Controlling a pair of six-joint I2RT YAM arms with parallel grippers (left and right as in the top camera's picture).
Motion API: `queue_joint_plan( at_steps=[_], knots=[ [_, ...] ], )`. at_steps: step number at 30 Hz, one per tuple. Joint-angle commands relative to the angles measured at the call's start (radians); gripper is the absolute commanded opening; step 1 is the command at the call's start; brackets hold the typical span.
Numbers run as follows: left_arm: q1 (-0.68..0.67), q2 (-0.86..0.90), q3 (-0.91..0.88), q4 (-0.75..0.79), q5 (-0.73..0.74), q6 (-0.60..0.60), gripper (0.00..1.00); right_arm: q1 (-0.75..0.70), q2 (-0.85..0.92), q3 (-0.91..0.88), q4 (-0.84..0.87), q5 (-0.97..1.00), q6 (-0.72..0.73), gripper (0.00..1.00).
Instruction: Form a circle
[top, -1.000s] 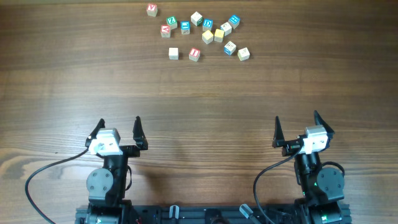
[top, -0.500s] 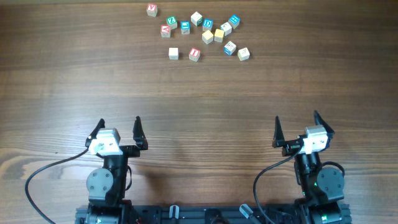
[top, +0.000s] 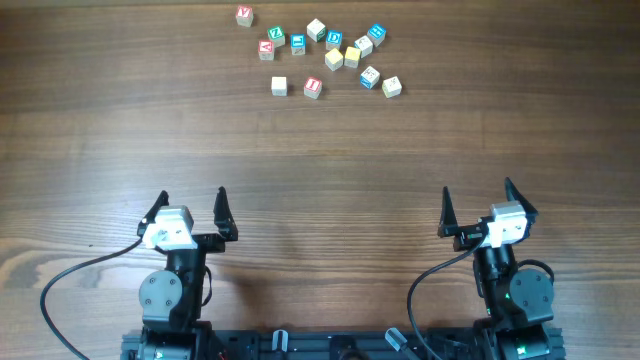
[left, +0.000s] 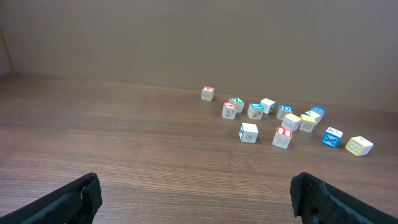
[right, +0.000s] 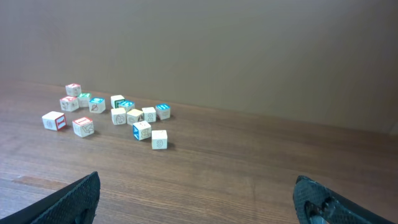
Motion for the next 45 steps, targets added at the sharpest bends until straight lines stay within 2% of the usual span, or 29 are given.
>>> queue_joint_plan(
  at_steps=[1, 45],
  knots=[
    [-0.001, -0.005, -0.003, -0.001, -0.015, 0.016, 1.0, -0.005, 0.006, -0.001, 0.005, -0.008, 0.004, 1.0],
    [-0.001, -0.005, -0.003, 0.014, -0.016, 0.016, 1.0, -0.005, 0.006, -0.001, 0.005, -0.008, 0.005, 1.0]
  ],
)
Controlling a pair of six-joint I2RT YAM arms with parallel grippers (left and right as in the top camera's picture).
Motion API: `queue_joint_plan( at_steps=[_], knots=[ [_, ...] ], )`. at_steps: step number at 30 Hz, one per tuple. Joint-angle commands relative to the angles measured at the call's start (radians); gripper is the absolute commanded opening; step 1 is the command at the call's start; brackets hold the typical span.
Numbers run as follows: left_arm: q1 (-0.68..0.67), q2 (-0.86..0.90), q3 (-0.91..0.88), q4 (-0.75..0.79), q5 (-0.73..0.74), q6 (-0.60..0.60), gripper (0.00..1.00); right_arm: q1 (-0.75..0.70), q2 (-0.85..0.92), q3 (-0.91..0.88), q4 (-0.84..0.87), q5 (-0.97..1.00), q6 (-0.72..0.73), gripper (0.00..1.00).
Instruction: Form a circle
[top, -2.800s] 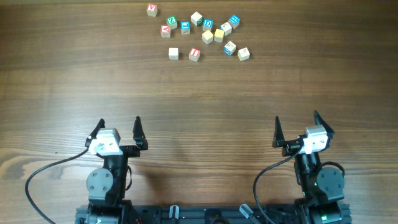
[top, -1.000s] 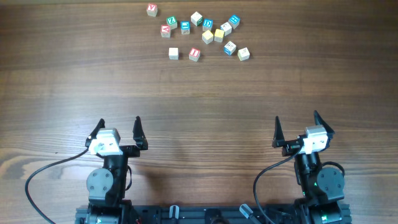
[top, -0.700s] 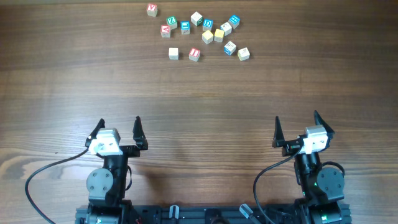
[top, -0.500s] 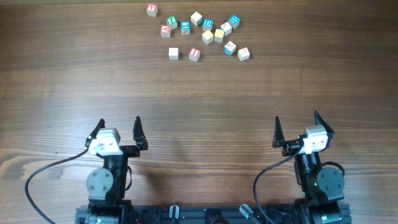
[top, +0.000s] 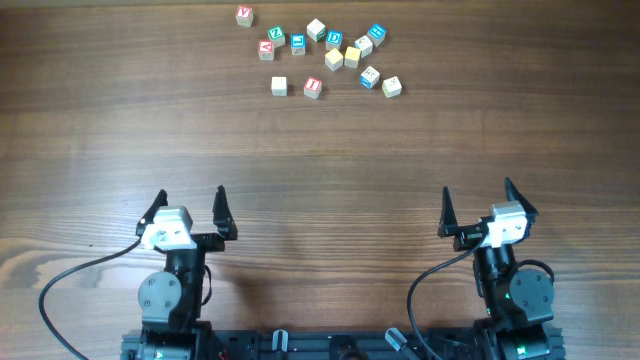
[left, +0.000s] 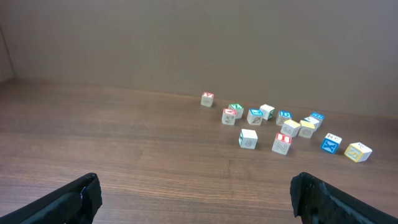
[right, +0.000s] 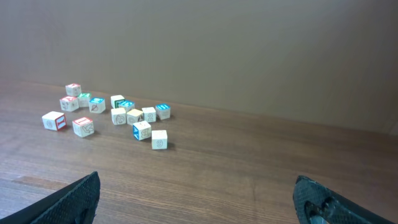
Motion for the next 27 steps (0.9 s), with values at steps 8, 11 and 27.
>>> queue_joint_plan(
  at_steps=[8, 11, 27],
  knots=[
    [0.0, -0.005, 0.127, 0.315, 0.206, 0.003, 1.0, -0.005, 0.006, -0.001, 0.005, -0.008, 0.004, 1.0],
    [0.0, 0.006, 0.371, 0.192, 0.208, 0.004, 1.0, -0.005, 0.006, -0.001, 0.005, -0.008, 0.005, 1.0],
    [0.0, 1.429, 2.266, -0.79, 0.261, 0.008, 1.0, -0.005, 0.006, -0.001, 0.005, -0.008, 0.004, 1.0]
  ],
)
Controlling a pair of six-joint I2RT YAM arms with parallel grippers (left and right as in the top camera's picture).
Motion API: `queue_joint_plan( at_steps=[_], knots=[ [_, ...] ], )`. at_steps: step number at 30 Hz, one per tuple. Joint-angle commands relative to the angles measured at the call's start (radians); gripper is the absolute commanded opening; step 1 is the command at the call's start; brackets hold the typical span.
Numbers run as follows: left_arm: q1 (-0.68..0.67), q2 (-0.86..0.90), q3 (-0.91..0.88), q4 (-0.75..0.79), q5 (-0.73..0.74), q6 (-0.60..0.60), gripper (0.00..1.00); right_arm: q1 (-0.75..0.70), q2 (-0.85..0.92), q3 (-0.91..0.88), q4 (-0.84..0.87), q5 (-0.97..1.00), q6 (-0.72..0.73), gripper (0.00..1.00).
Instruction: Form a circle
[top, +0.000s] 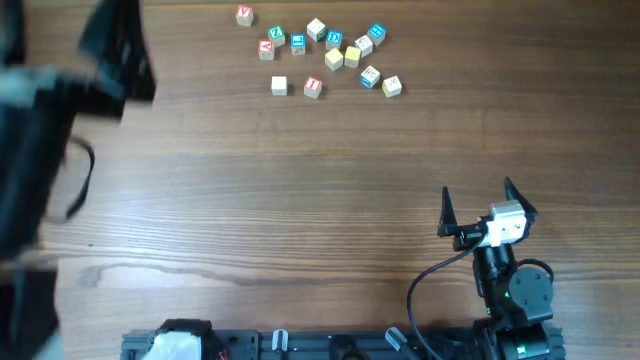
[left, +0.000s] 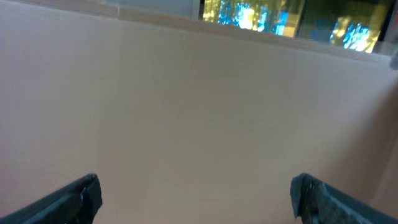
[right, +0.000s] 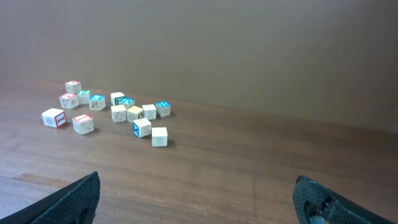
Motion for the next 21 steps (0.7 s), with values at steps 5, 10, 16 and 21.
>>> queue_joint_plan(
  at_steps=[5, 10, 16, 21],
  knots=[
    [0.0, 0.671, 0.496, -0.295, 0.027, 0.008, 1.0, -0.005, -0.005, -0.001, 0.005, -0.008, 0.005, 0.99],
    [-0.006, 0.936, 0.49, -0.301, 0.027, 0.008, 1.0, -0.005, -0.005, -0.001, 0.005, -0.008, 0.004, 1.0],
    [-0.006, 1.065, 0.49, -0.324, 0.027, 0.008, 1.0, -0.005, -0.005, -0.001, 0.005, -0.008, 0.004, 1.0],
    [-0.026, 1.164, 0.48, -0.323, 0.027, 0.005, 0.35, -0.005, -0.005, -0.001, 0.005, -0.008, 0.005, 1.0]
  ],
)
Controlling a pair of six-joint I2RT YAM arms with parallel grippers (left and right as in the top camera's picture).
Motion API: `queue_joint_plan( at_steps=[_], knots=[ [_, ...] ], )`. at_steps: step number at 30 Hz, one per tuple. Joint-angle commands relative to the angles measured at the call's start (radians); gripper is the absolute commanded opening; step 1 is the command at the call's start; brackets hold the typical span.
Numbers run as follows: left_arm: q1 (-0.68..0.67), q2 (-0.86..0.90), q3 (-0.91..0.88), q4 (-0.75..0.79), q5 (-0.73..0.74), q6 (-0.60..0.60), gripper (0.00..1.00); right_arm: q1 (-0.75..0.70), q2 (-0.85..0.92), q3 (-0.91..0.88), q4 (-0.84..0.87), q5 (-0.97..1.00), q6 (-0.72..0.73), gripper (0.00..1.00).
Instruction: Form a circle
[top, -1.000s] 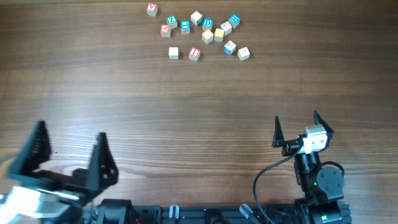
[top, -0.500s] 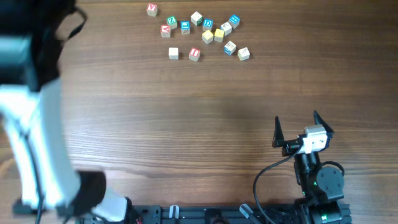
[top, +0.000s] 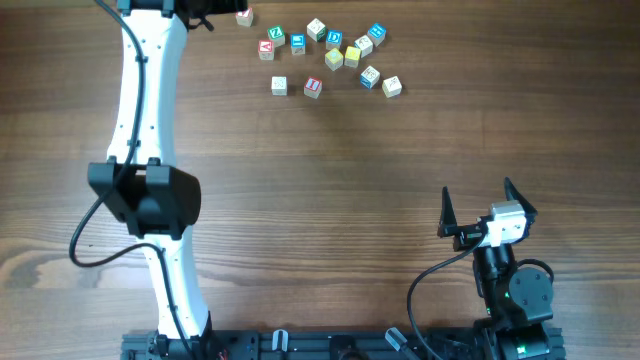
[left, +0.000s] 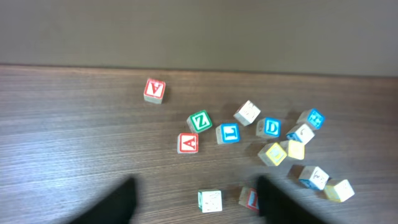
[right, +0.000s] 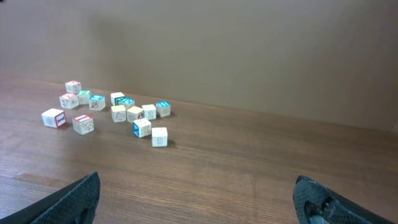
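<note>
Several small lettered wooden blocks (top: 330, 50) lie in a loose cluster at the far side of the table. A red-edged block (top: 244, 17) sits apart at the cluster's left. My left gripper (top: 195, 10) is stretched out to the far edge, just left of that block, and partly cut off by the frame. In the left wrist view the left gripper (left: 196, 190) is open and blurred, looking down on the blocks, with a plain white block (left: 209, 200) showing between its fingers. My right gripper (right: 199, 199) rests open at the near right, far from the blocks.
The left arm (top: 145, 120) lies along the table's left side from base to far edge. A brown wall (right: 249, 50) rises right behind the blocks. The wooden table (top: 400, 150) stretches between the blocks and the right gripper (top: 475, 215).
The left arm was a blur at the overhead view's left with its camera facing the wall. Now it is stretched to the far edge, looking down on the blocks. Right arm and blocks are unchanged.
At the first two moments both grippers rested open at the near edge, the blocks clustered far away. Then the left arm was lifted off its rest, blurred. Now its open gripper is over the left part of the cluster. No block has shifted.
</note>
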Motion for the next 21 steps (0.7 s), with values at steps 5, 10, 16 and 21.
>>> queue_joint_plan(
  at_steps=[5, 10, 16, 21],
  knots=[
    [-0.046, 0.185, 0.003, 0.008, 0.007, 0.006, 0.26, -0.005, -0.005, -0.001, 0.005, -0.008, 0.005, 1.0],
    [-0.057, 0.272, 0.003, 0.022, -0.048, 0.005, 0.41, -0.005, -0.005, -0.001, 0.005, -0.008, 0.004, 1.0],
    [-0.066, 0.361, 0.003, 0.076, -0.048, 0.005, 0.7, -0.005, -0.005, -0.001, 0.005, -0.008, 0.004, 1.0],
    [-0.067, 0.414, 0.002, 0.157, -0.048, 0.006, 0.77, -0.005, -0.005, -0.001, 0.005, -0.008, 0.004, 1.0]
  ],
)
